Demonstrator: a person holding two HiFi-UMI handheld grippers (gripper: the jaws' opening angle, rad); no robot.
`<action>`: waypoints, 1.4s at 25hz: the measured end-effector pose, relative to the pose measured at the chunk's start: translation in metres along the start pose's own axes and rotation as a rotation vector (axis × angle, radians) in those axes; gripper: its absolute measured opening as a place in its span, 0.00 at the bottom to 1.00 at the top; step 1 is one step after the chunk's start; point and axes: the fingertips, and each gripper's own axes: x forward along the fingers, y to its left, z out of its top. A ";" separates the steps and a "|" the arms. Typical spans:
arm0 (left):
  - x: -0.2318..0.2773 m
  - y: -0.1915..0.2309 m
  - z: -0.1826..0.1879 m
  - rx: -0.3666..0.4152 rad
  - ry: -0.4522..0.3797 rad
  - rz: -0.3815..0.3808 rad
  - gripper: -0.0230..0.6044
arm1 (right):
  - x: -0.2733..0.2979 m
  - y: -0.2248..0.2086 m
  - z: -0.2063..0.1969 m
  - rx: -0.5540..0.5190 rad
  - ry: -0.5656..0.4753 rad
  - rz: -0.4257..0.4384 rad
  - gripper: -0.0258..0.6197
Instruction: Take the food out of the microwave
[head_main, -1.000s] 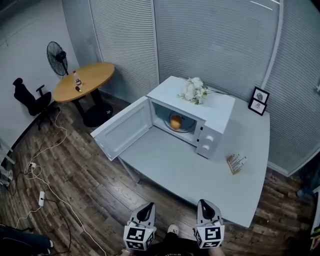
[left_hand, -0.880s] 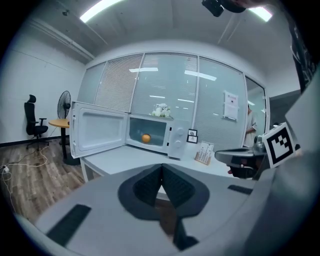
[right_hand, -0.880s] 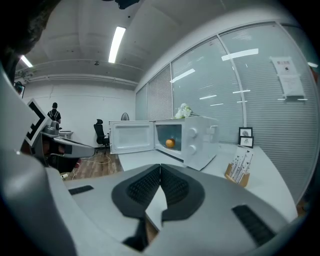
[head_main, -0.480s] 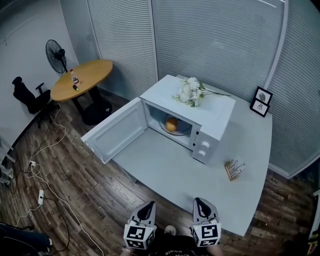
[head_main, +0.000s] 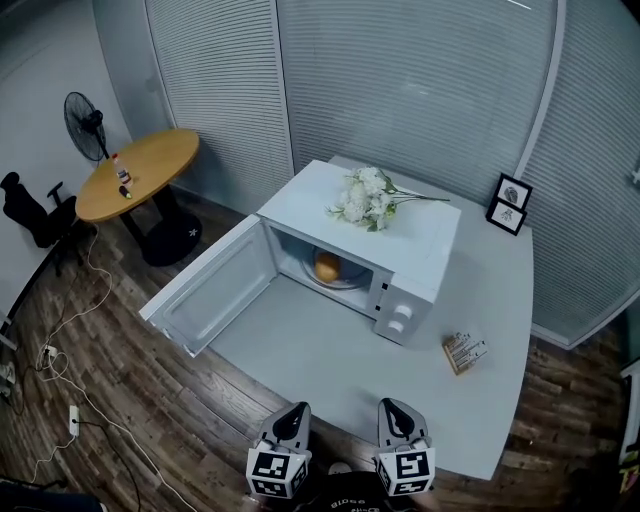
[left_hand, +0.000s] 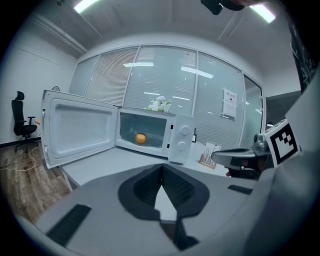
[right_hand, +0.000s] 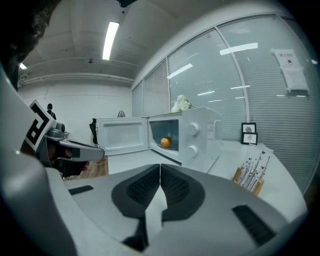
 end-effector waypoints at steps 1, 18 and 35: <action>0.006 0.006 0.003 0.003 0.002 -0.009 0.05 | 0.006 -0.001 0.003 0.001 0.001 -0.009 0.05; 0.106 0.109 0.048 0.042 0.027 -0.117 0.05 | 0.122 -0.001 0.042 0.024 0.035 -0.159 0.05; 0.158 0.160 0.072 0.109 0.048 -0.287 0.05 | 0.200 0.000 0.072 0.083 0.039 -0.263 0.08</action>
